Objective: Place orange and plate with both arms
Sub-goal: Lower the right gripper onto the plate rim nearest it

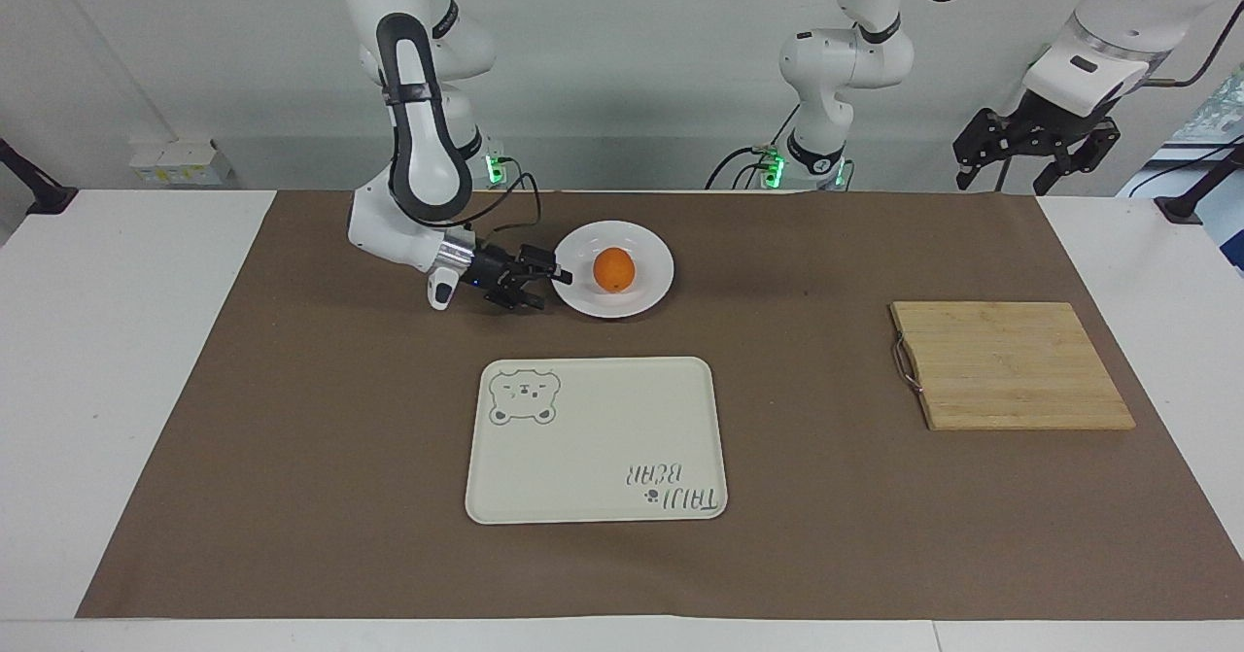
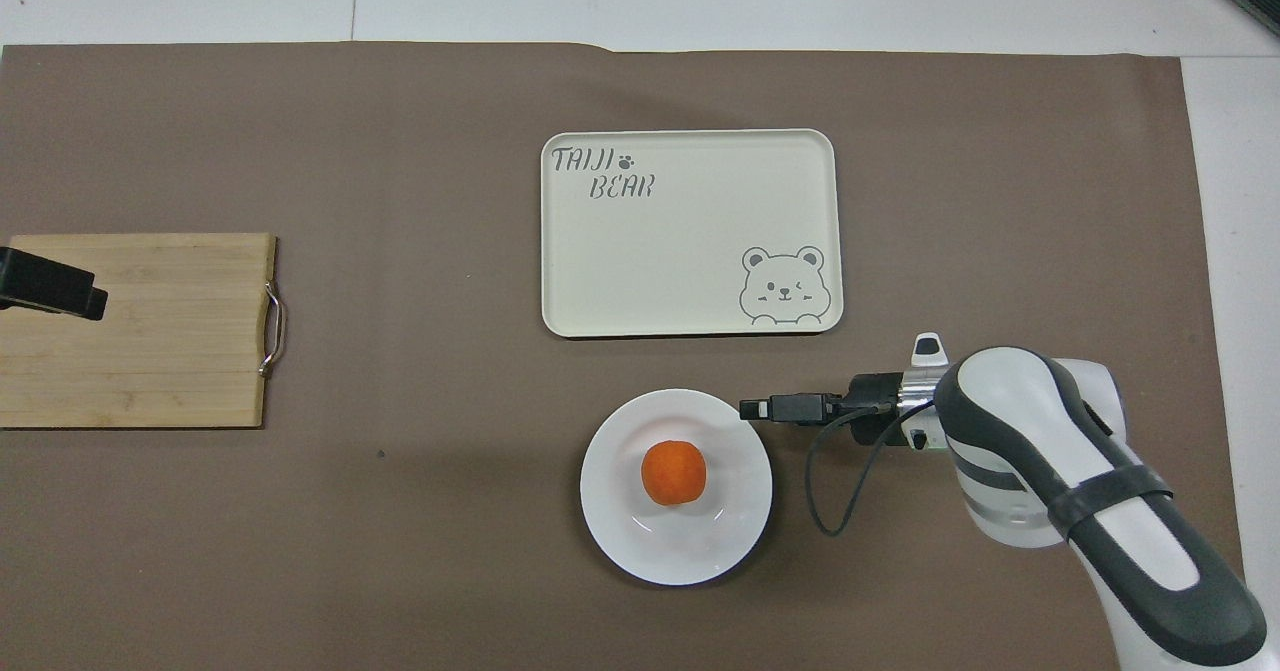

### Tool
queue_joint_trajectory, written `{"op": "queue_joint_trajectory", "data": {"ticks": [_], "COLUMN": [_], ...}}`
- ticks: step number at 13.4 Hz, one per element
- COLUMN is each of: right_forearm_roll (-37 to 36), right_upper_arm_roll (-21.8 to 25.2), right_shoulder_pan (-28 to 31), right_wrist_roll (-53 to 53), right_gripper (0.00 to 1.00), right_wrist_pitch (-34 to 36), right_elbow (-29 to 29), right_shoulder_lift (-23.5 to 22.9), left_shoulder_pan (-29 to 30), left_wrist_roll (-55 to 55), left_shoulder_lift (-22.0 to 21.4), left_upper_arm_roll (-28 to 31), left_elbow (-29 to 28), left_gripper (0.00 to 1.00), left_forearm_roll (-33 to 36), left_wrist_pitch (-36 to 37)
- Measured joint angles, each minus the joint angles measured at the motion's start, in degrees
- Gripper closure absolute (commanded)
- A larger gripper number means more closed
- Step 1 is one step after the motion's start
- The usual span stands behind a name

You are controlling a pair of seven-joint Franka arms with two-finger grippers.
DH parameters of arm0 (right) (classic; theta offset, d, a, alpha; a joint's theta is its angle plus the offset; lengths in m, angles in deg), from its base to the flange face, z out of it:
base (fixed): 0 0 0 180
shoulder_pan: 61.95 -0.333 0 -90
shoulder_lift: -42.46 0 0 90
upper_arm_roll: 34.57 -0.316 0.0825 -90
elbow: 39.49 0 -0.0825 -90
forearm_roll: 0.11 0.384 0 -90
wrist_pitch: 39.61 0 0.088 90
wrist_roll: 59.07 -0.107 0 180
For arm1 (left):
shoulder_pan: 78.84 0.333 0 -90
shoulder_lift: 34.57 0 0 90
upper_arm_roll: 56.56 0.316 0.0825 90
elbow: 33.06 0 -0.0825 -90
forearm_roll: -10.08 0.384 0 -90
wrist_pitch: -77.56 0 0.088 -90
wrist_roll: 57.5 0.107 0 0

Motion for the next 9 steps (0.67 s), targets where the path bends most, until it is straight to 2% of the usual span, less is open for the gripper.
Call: {"op": "queue_joint_trajectory", "data": {"ticks": [9], "right_forearm_roll": [0.00], "right_upper_arm_roll": [0.00], "right_shoulder_pan": [0.00], "right_wrist_roll": [0.05], "right_gripper": [0.00], "right_wrist_pitch": [0.00], "right_elbow": [-0.54], "right_shoulder_lift": [-0.22], "left_shoulder_pan": [0.02], "left_wrist_roll": [-0.03], "left_shoulder_lift": [0.00], "left_upper_arm_roll": [-0.02], "left_elbow": [0.00], "left_gripper": [0.00], "left_forearm_roll": [0.00], "left_wrist_pitch": [0.03]}}
